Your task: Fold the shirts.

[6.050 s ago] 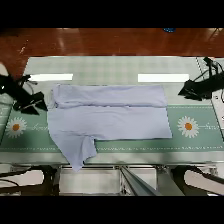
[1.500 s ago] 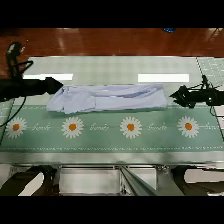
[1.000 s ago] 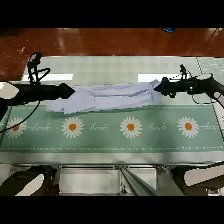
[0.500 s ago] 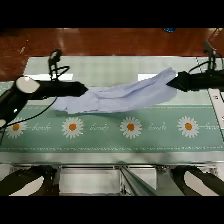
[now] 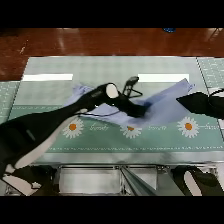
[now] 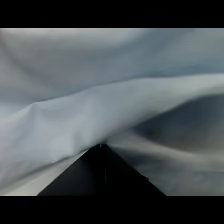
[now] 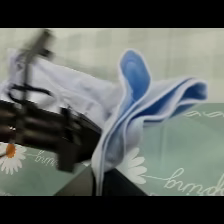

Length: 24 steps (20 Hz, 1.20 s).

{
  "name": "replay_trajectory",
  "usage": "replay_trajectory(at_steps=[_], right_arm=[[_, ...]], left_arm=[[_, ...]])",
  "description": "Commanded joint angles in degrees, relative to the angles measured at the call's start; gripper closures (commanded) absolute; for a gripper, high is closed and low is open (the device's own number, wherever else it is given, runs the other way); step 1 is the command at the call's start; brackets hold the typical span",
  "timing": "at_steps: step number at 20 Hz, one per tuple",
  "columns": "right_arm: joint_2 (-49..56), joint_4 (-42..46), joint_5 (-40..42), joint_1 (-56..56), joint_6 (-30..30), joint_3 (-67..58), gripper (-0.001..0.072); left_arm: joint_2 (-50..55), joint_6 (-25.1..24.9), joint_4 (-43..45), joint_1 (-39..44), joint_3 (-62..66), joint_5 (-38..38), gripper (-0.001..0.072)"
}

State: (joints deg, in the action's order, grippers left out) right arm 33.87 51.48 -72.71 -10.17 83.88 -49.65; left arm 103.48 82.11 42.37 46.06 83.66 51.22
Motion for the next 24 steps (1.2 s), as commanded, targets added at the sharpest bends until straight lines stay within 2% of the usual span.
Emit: replay_trajectory(at_steps=[1, 4, 7, 10, 12, 14, 17, 20, 24], right_arm=[[-1.6, -2.3, -0.4, 0.0, 0.8, 0.5, 0.0692], [-1.6, -2.5, -0.4, 0.0, 1.0, 0.5, 0.0692], [-1.5, -3.4, 1.3, 0.1, 1.4, 0.5, 0.0693], [1.2, -6.9, 5.4, 5.2, 1.4, 0.4, 0.0692], [6.2, -8.2, 10.6, 13.4, 1.5, 0.3, 0.0693], [13.8, -8.5, 16.4, 22.3, 1.5, -2.1, 0.0692], [29.3, -8.5, 23.0, 32.6, 0.7, -12.0, 0.0693], [46.9, -9.0, 23.6, 38.1, 0.8, -26.2, 0.0692], [63.2, -15.0, 23.3, 42.2, -0.6, -39.8, 0.0692]], left_arm=[[7.4, -0.2, -5.0, 5.0, 8.0, 6.1, 0.0692], [6.2, -0.6, -4.7, 0.2, 12.1, 8.8, 0.0692], [2.8, -1.9, -2.9, -10.1, 12.6, 15.1, 0.0692], [-2.9, -1.9, 5.2, -20.6, 12.6, 22.6, 0.0692], [-9.1, -1.9, 13.4, -26.9, 12.6, 24.1, 0.0692], [-16.8, -1.9, 18.0, -33.1, 12.2, 24.5, 0.0692], [-30.5, -2.0, 21.6, -41.0, 7.3, 22.9, 0.0692], [-45.4, -1.8, 23.5, -45.3, -5.5, 19.5, 0.0692], [-61.6, -1.2, 20.9, -45.6, -26.9, 15.7, 0.0692]])
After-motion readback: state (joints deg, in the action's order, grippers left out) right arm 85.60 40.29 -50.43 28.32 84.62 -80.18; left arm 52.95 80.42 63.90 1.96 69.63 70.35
